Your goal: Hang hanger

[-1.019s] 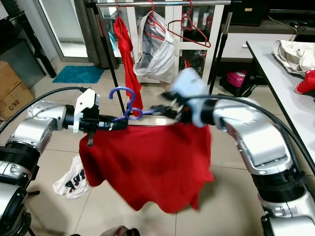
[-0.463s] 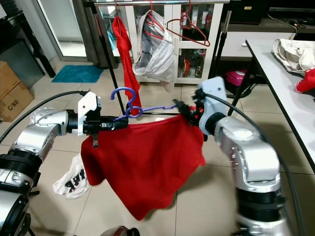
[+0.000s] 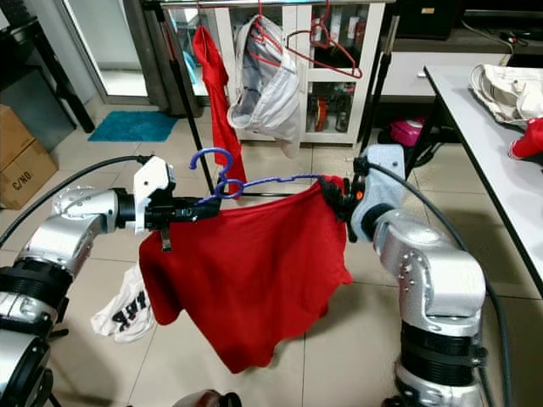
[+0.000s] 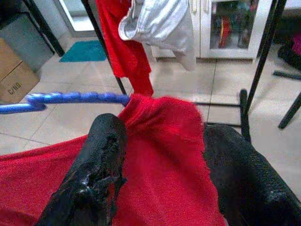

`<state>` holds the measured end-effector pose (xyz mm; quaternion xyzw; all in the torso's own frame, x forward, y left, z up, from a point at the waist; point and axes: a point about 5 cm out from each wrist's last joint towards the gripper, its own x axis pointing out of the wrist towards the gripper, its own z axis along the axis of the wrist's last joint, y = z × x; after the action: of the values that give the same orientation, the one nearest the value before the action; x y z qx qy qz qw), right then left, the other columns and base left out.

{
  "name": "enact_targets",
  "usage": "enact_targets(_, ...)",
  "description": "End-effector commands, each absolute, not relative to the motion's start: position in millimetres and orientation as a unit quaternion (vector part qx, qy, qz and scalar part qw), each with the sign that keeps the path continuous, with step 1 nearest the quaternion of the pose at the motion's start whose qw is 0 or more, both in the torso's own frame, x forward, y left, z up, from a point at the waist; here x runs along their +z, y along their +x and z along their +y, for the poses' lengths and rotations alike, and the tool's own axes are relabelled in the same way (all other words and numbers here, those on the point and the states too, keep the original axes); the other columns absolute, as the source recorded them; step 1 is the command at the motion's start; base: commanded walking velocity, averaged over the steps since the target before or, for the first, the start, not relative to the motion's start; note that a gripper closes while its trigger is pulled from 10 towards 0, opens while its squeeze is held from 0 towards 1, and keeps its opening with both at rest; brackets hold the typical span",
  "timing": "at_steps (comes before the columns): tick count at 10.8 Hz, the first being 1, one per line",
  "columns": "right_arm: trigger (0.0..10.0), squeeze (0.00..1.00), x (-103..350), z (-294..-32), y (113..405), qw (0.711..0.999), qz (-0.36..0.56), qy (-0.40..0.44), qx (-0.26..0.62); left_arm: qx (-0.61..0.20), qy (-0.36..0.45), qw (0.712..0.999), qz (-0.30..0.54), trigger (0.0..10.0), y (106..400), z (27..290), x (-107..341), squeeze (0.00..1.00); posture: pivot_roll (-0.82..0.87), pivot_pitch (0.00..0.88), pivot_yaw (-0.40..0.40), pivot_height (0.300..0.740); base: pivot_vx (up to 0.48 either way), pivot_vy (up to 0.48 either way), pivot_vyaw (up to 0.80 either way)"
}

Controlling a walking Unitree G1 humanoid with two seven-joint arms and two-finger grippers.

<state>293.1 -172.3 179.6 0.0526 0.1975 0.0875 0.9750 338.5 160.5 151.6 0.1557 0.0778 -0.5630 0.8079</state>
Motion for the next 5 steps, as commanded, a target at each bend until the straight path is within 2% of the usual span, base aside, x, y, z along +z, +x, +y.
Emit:
enact_targets(1, 10.0, 0.0, 179.9, -170.7, 296.4, 0.974, 0.203, 0.057, 0.081, -0.566, 0.145, 0.81, 0.054, 0.0, 338.6, 160.3, 161.0, 0.0, -0.16, 0.0, 0.134, 0.74, 0.0, 0.0, 0.0)
enact_targets(4, 10.0, 0.0, 180.3, -173.1, 305.0, 0.973, 0.208, 0.08, 0.066, -0.571, 0.139, 0.807, 0.053, 0.0, 336.7, 157.2, 160.2, 0.0, -0.16, 0.0, 0.133, 0.74, 0.0, 0.0, 0.0)
enact_targets(5, 4.5, 0.0, 177.0, -177.5, 306.1, 0.971, 0.215, 0.087, 0.054, -0.572, 0.138, 0.807, 0.054, 0.0, 335.9, 157.4, 160.5, 0.0, -0.16, 0.0, 0.129, 0.74, 0.0, 0.0, 0.0)
